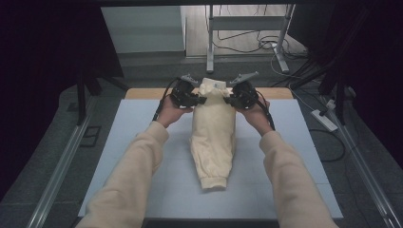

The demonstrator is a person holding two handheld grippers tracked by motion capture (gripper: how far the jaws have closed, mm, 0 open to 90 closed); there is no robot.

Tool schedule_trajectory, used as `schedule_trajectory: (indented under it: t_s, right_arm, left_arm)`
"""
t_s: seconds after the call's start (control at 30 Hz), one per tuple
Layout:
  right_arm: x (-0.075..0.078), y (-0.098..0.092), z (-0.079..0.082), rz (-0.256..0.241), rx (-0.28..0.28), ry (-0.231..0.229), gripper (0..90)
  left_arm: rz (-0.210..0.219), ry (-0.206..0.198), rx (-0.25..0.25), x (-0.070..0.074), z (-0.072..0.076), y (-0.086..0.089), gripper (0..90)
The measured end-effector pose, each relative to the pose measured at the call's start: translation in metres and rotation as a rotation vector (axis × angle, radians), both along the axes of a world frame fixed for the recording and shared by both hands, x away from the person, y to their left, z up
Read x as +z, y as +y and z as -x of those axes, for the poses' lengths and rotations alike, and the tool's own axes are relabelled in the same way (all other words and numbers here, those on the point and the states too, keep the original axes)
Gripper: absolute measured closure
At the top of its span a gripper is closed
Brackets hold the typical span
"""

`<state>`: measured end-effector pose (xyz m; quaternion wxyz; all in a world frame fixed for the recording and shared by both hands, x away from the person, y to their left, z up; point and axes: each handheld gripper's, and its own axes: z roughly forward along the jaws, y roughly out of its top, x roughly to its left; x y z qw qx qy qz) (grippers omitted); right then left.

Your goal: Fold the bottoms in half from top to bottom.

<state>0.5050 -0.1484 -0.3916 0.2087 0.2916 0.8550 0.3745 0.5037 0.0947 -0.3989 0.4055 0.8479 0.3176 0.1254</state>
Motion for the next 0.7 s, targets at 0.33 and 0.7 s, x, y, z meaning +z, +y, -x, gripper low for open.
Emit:
schedule_trajectory:
  t_s: [0.33,0.7]
  right_arm:
    - [0.004,0.002,-0.002,-0.013,-0.011,-0.026,78.6]
    - [-0.008,-0.002,0.001,0.002,-0.015,-0.009,78.5]
  left_arm:
    - [-0.010,0.004,0.001,0.000,-0.001,0.001,77.2]
    - [-0.010,0.016,-0.007,-0.012,0.001,-0.004,77.5]
